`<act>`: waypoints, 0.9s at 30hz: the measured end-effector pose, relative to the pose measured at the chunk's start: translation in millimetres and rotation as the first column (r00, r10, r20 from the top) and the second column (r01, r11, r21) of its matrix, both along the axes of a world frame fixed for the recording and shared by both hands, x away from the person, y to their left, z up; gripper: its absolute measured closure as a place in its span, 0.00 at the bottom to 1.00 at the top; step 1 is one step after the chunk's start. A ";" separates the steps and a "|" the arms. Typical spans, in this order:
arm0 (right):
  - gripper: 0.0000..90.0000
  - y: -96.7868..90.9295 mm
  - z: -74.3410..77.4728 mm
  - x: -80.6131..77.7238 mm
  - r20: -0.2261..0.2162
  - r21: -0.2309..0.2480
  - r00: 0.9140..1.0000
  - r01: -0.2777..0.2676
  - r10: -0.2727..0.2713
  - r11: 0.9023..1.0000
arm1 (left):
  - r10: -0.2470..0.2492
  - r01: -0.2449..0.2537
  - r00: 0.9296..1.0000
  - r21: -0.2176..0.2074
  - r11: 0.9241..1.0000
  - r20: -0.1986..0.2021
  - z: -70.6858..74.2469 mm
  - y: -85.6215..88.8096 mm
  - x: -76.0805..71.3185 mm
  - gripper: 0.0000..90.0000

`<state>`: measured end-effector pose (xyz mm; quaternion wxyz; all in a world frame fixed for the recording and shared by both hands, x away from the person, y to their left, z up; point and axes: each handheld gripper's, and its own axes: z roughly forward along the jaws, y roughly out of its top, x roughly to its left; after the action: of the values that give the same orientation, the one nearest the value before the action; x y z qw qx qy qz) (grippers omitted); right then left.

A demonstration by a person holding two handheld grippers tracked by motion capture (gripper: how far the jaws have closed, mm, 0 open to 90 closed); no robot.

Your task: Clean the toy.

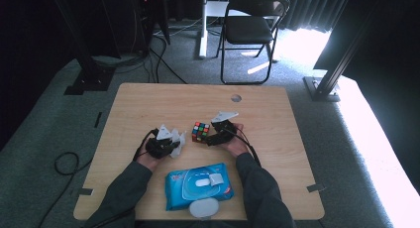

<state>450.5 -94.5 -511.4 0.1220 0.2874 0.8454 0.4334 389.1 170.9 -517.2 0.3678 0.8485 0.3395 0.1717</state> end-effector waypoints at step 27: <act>0.38 10.3 -11.2 3.4 0.018 -0.038 1.000 -0.002 0.003 0.999 | 0.012 -0.012 1.000 -0.018 1.000 0.019 8.4 4.9 1.1 0.96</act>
<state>453.9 -84.2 -522.5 0.1348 0.2801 0.8527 0.4198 390.2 175.8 -508.8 0.3775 0.8416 0.3424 0.1789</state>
